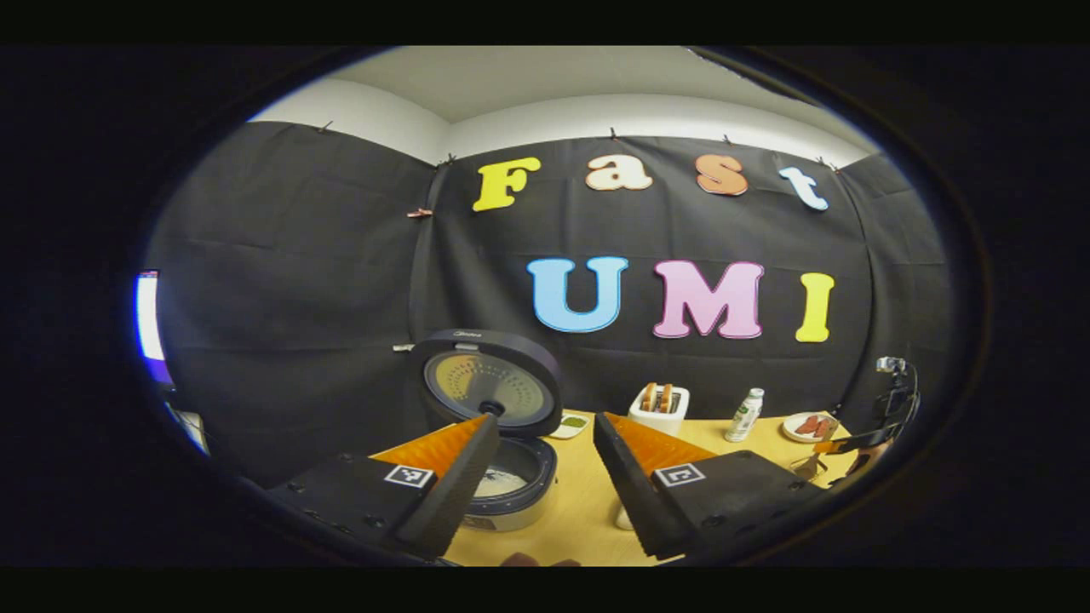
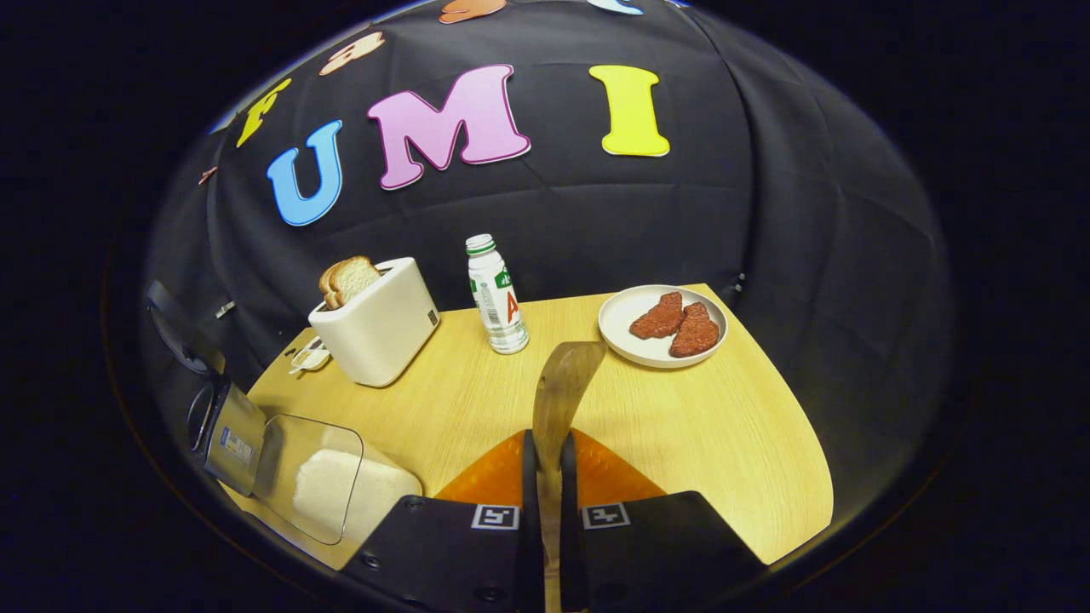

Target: Close the left gripper, press the button to open the rice cooker; take a wooden spoon from the chopstick holder with the right hand, scoop a spoonful of rice and pour it into the rice cooker, then put the wooden spoon back into the chopstick holder.

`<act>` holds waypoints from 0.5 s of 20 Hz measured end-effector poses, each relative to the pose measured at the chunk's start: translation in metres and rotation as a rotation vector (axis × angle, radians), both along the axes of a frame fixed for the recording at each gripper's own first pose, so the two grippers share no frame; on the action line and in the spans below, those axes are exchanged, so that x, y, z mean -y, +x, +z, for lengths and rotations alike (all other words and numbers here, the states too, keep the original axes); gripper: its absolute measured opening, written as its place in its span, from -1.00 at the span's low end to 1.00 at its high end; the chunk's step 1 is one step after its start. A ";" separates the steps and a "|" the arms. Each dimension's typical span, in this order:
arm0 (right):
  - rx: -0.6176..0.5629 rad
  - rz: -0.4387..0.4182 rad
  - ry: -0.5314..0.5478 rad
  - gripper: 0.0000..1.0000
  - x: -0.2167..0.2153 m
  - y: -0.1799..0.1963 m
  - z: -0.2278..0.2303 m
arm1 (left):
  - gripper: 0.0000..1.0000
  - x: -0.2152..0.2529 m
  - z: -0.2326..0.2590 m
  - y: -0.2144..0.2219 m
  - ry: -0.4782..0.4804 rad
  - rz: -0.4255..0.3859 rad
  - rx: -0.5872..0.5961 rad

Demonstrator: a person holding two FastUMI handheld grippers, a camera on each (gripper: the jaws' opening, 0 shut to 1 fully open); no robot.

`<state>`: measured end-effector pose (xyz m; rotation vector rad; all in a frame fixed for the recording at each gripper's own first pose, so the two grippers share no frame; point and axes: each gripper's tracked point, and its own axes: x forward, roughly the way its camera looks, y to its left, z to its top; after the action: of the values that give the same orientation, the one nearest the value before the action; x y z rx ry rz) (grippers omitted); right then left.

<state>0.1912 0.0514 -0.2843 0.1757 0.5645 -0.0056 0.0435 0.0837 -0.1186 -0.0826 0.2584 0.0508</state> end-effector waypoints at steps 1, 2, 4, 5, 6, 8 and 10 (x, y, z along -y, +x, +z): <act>0.003 -0.003 0.002 -0.76 0.001 -0.003 0.002 | 0.58 -0.001 -0.001 -0.001 0.000 0.000 -0.001; 0.007 -0.007 0.006 -0.76 0.001 -0.006 0.004 | 0.58 -0.002 -0.002 -0.003 -0.001 0.002 -0.003; 0.013 -0.011 0.005 -0.77 0.003 -0.013 0.007 | 0.59 -0.004 -0.001 -0.003 -0.006 0.005 -0.002; 0.012 -0.013 0.003 -0.77 0.004 -0.016 0.008 | 0.58 -0.004 -0.003 -0.005 -0.008 0.005 -0.002; 0.010 -0.011 0.001 -0.77 0.003 -0.021 0.010 | 0.58 -0.004 -0.004 -0.006 -0.010 0.004 -0.003; 0.002 -0.004 -0.009 -0.77 0.002 -0.029 0.011 | 0.58 -0.005 -0.006 -0.007 -0.015 0.004 -0.007; 0.004 0.004 -0.018 -0.77 0.000 -0.037 0.016 | 0.59 -0.005 -0.007 -0.010 -0.026 0.005 -0.009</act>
<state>0.1541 0.0518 -0.2686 0.1570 0.5609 -0.0065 0.0339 0.0889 -0.1256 -0.1094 0.2677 0.0528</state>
